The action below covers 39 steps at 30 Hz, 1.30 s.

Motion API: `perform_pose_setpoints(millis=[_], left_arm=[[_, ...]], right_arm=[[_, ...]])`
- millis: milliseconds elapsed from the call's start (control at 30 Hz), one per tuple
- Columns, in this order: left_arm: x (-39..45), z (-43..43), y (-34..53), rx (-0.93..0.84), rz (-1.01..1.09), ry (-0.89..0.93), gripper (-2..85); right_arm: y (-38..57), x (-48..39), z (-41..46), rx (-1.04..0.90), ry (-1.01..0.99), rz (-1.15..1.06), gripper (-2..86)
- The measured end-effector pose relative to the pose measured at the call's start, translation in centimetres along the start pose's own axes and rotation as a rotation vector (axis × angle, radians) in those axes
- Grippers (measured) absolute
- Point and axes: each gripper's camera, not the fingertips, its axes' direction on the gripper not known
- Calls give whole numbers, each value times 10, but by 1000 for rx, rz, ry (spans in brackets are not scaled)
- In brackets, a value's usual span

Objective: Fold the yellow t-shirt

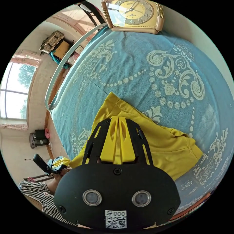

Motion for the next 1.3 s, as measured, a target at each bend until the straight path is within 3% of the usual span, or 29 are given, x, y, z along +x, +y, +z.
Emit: perform_pose_setpoints(millis=[167,500,800,1300], left_arm=[[-5,0,-4,-11,27,27,45],[-26,17,-16,-94,17,120,60],[-31,48,-43,-210,18,64,13],[-44,54,-88,-190,-9,11,3]], right_arm=[[58,-9,-51,113,-109,-51,16],[312,-67,-55,-149,102,-131,70],[366,-104,-24,-186,320,-219,67],[436,-132,-58,-125,325,-302,8]])
